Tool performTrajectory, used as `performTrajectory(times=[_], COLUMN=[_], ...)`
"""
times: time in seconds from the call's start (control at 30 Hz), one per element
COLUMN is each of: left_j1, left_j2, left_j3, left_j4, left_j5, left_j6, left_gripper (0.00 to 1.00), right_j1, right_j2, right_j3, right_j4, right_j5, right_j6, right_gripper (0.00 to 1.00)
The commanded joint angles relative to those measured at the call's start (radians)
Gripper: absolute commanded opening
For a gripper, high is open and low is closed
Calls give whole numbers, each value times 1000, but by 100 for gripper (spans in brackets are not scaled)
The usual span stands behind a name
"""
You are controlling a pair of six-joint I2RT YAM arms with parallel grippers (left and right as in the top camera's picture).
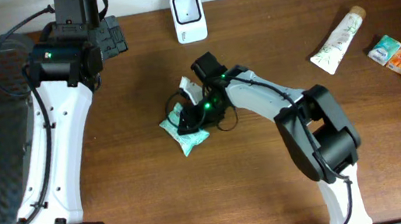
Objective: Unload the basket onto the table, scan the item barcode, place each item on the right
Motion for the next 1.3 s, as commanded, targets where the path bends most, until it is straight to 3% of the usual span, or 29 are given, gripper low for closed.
performTrajectory(times=[0.0,0.1,0.17,0.23,0.3,0.4,0.47,0.53,0.67,0.73,0.87,0.97,1.03,1.17,1.27], left_j1=[4,4,4,4,4,4,4,3,3,4,4,4,4,3,2], left_j2=[0,0,0,0,0,0,0,0,0,0,0,0,0,0,0], left_j3=[4,4,4,4,4,4,4,4,4,4,4,4,3,4,4], left_j4=[1,1,1,1,1,1,1,1,1,1,1,1,1,1,1], left_j5=[-7,-7,-7,-7,-7,-7,-7,-6,-7,-7,-7,-7,-7,-7,-6], left_j6=[12,12,12,12,12,12,12,12,12,12,12,12,12,12,12], left_gripper=[99,99,99,99,99,99,99,99,99,99,99,99,99,99,99], right_j1=[38,15,-38,-64,-68,-67,-68,-68,-67,-63,1,8,-18,-157,-326], right_j2=[35,9,-79,-155,-168,-162,-150,-141,-141,-141,-141,-142,-142,-141,-141], right_j3=[-4,14,67,105,105,98,66,-6,-58,-58,-33,87,214,253,171], right_j4=[2,4,-66,-223,-316,-443,-515,-478,-433,-404,-408,-474,-550,-599,-590], right_j5=[23,22,163,526,768,1194,1272,1310,1212,1022,892,817,807,660,301], right_j6=[-13,18,18,14,3,143,202,202,201,201,201,201,194,66,-228], right_gripper=[4,4,4,4,4,4,4,4,12,36,50,61,95,99,97])
